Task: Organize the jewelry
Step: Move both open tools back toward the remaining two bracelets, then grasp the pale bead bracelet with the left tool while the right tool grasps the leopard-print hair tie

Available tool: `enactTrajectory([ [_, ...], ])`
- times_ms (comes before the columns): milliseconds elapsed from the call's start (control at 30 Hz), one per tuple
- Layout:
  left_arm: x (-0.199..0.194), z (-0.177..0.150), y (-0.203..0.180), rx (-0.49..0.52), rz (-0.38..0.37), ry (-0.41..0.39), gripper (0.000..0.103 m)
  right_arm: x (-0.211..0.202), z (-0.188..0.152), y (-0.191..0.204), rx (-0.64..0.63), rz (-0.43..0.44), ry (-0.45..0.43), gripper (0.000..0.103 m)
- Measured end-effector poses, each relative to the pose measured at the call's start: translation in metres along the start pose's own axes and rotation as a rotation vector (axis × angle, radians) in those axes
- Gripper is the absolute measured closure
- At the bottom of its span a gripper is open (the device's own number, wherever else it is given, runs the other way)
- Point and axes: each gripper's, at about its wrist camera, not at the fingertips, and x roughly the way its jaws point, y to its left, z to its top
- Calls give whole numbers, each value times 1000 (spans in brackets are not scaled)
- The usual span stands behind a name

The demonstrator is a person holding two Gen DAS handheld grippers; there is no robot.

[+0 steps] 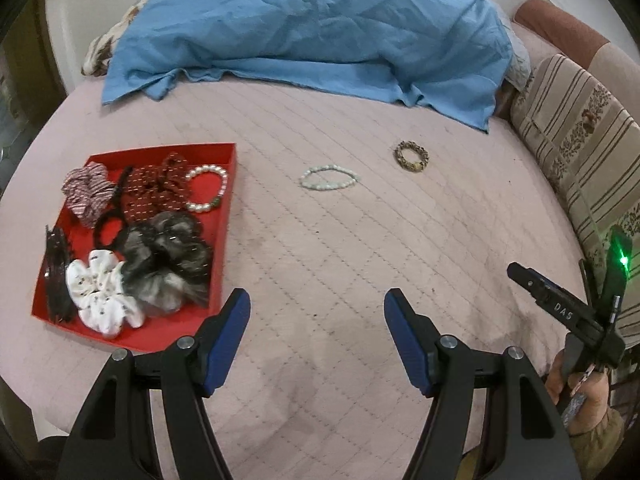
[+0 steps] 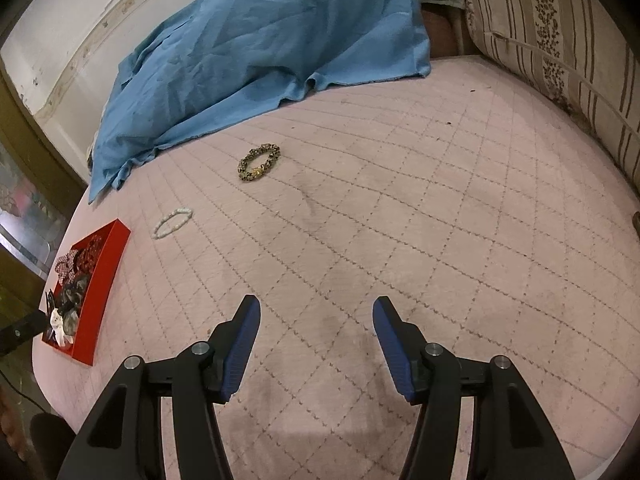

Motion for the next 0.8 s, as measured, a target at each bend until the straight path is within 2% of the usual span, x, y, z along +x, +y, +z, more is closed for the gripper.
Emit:
enactTrajectory([
  [300, 26, 44, -16, -1, -47, -22, 34, 21, 14, 4, -18, 12, 11, 40],
  [467, 74, 74, -9, -21, -63, 9, 35, 42, 32, 14, -46, 13, 15, 40],
  [533, 91, 83, -5, -24, -63, 8, 45, 54, 44, 19, -63, 17, 20, 40],
  [567, 98, 87, -3, -27, -49, 9, 55, 59, 49, 22, -70, 18, 21, 40],
  [600, 110, 92, 1, -35, -32, 19, 59, 67, 57, 25, -81, 21, 21, 40],
  [700, 133, 101, 10, -64, -10, 33, 61, 86, 76, 33, -116, 19, 23, 40],
  [800, 151, 106, 17, -89, -20, 42, 61, 109, 98, 38, -136, 15, 26, 42],
])
